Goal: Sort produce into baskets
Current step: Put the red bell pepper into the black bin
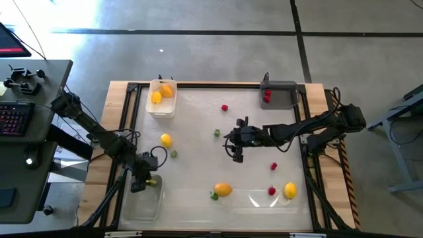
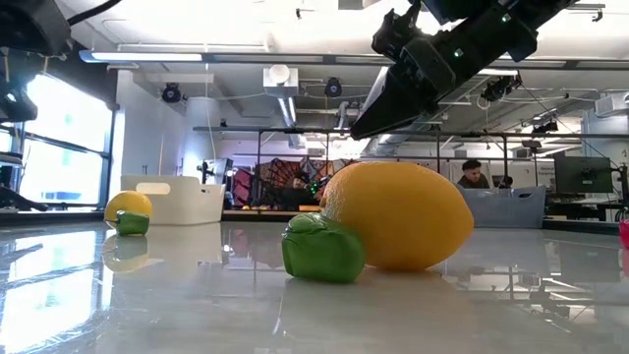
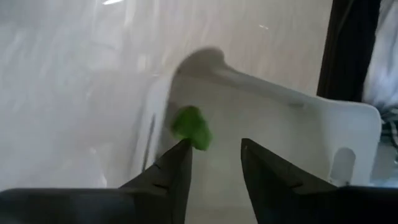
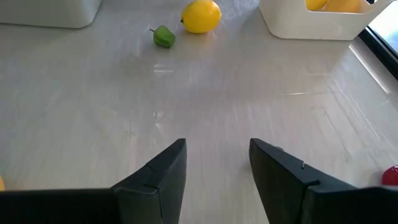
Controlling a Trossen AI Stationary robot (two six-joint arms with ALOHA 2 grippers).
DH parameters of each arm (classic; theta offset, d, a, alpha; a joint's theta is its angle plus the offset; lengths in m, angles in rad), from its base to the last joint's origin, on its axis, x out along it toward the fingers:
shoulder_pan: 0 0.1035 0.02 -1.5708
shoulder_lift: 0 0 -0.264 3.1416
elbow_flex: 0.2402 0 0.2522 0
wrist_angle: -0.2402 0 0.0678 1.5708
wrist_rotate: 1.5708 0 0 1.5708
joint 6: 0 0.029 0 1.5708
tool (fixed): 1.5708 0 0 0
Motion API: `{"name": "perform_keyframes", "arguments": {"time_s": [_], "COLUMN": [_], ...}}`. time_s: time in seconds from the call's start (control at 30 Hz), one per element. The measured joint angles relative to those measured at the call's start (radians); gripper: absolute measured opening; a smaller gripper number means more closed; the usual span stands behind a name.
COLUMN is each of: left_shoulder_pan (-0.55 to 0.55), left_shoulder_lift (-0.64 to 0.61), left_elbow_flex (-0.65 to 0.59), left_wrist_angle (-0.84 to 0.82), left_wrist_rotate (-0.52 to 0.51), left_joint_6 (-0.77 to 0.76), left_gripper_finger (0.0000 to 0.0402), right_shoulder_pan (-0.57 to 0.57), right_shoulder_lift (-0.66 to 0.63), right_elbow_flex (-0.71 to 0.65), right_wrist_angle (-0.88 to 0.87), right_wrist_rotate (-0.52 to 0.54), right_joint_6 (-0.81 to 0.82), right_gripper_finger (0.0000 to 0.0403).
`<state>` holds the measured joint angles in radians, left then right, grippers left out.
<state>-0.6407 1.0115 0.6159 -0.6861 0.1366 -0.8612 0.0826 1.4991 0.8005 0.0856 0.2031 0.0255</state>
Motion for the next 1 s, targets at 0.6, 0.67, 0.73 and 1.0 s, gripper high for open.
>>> {"name": "perform_keyframes", "arguments": {"time_s": [0.6,0.67,0.73,1.0], "left_shoulder_pan": [0.25,0.318,0.386,0.576], "left_shoulder_lift": [-0.124,-0.13,-0.126,-0.01], "left_elbow_flex": [0.002,0.002,0.002,0.002], "left_wrist_angle": [0.245,0.262,0.289,0.505], "left_wrist_rotate": [0.063,0.06,0.052,0.117], "left_joint_6": [0.594,0.691,0.779,1.067], "left_gripper_finger": [0.0035,0.0015,0.0004,0.0003], "right_shoulder_pan": [0.003,0.005,0.005,0.002], "right_shoulder_lift": [0.0,0.0,0.0,0.0], "right_elbow_flex": [0.0,0.0,0.0,0.0], "right_wrist_angle": [-0.007,-0.007,-0.008,-0.037], "right_wrist_rotate": [0.035,0.037,0.037,0.03], "right_joint_6": [-0.003,-0.005,-0.005,-0.005], "right_gripper_finger": [0.0167,0.0167,0.0167,0.0167]}}
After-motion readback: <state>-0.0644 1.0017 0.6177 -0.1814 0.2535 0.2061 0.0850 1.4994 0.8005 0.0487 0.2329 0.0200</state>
